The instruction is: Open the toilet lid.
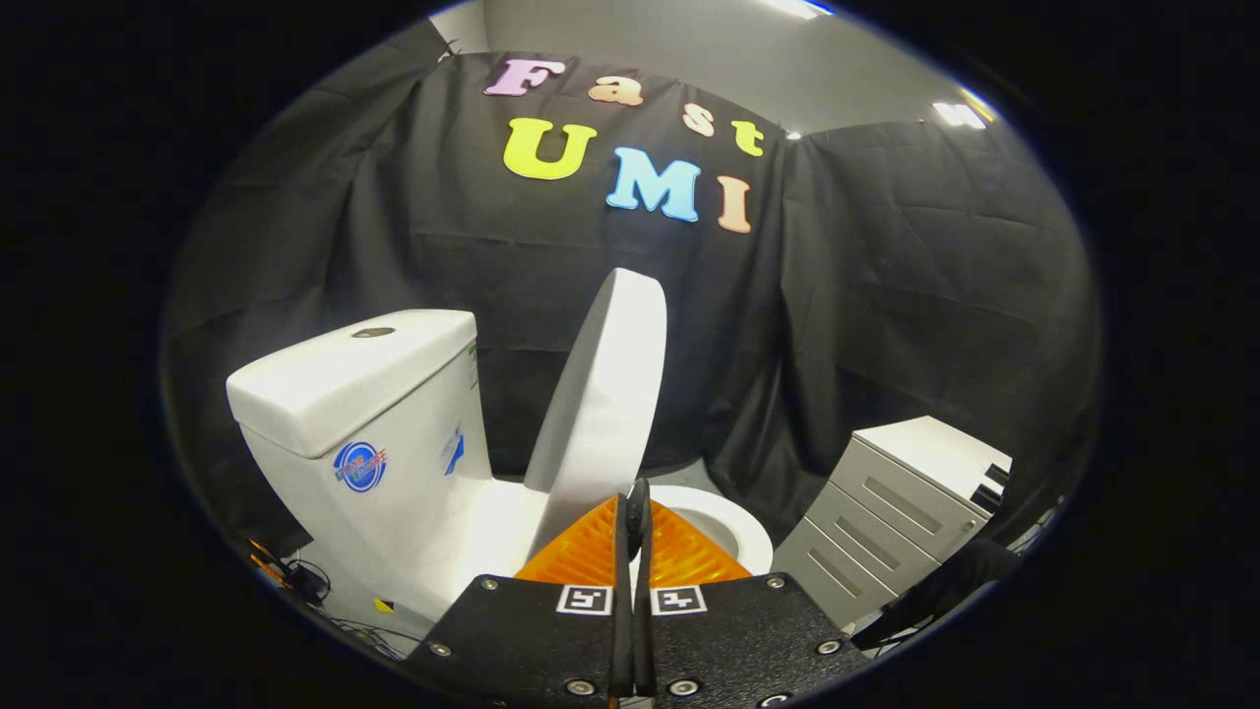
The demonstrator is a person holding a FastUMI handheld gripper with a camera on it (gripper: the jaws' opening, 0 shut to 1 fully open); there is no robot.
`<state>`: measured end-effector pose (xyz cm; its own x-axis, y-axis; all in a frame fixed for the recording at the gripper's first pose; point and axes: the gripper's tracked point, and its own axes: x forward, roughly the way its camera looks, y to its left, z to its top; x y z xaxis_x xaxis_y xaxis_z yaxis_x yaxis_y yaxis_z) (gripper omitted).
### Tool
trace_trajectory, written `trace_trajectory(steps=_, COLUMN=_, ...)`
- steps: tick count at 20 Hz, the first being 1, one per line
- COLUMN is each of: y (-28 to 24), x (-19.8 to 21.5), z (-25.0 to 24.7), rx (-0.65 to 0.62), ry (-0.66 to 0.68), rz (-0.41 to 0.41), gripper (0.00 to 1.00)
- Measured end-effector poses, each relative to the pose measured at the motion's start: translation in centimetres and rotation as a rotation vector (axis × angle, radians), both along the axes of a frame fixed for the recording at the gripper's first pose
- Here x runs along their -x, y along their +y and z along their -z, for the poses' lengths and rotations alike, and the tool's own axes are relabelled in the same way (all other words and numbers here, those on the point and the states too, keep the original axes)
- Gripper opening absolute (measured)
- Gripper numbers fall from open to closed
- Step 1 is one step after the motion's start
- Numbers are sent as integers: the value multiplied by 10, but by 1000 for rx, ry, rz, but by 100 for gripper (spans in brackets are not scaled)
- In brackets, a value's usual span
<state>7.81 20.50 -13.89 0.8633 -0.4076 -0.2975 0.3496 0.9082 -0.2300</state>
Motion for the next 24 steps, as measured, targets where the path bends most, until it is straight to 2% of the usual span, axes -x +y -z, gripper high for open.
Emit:
trace_trajectory(steps=11, y=49, x=-8, z=-6, rx=97, ry=15, rz=-97, gripper=0)
trace_trajectory(steps=21, y=97, x=-10, z=3, rx=42, ry=5, rz=-189, gripper=0)
trace_trajectory(steps=24, y=107, x=-13, z=2, rx=64, ry=12, rz=-208, gripper=0)
